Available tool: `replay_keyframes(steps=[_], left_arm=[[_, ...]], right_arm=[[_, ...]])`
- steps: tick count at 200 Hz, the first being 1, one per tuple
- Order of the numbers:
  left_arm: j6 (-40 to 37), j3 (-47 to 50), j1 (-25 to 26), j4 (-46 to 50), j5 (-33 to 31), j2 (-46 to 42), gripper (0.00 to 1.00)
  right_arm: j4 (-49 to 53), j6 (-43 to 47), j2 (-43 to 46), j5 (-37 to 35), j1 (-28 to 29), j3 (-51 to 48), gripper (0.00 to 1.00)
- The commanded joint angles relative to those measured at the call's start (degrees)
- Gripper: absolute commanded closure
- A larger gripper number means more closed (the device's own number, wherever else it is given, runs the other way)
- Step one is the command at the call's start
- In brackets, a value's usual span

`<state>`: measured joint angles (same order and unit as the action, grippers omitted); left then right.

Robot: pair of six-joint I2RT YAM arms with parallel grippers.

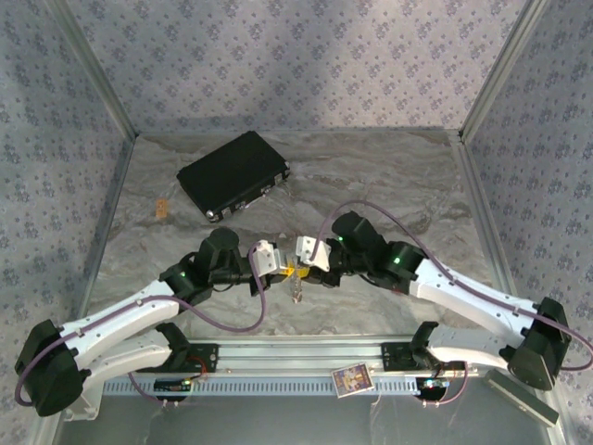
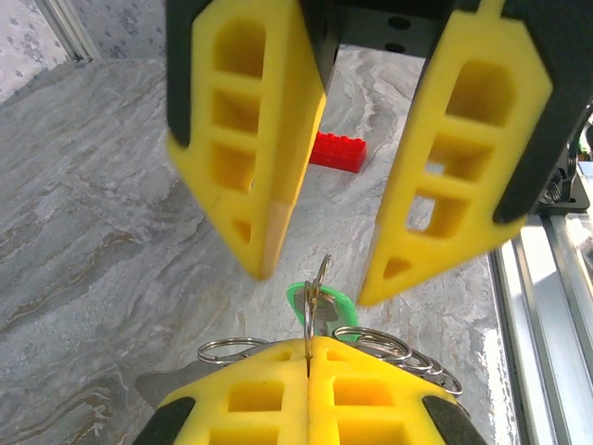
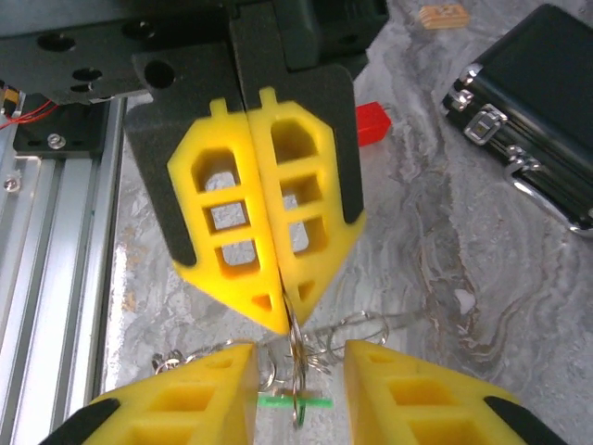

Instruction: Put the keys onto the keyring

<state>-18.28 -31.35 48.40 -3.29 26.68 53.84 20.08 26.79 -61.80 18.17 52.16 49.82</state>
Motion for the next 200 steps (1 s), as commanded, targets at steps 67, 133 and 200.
replay_keyframes(steps=[67,133,200], left_arm=[[7.38,4.31,0.24,-9.10,-0.31,-4.01,1.00],[7.82,4.26,0.25,-10.15,-0.05,-3.12,1.00],[8.13,4.20,0.27,-11.00,-1.03,-2.40,1.00]], right_arm=[[-6.03,-2.74,3.71,-2.81,0.30,-5.26,0.72],[-5.66,-2.34,2.19,-1.56,1.08,-4.47,0.83],[-4.87,-0.49,2.24,-5.30,2.30,-4.28,0.99]])
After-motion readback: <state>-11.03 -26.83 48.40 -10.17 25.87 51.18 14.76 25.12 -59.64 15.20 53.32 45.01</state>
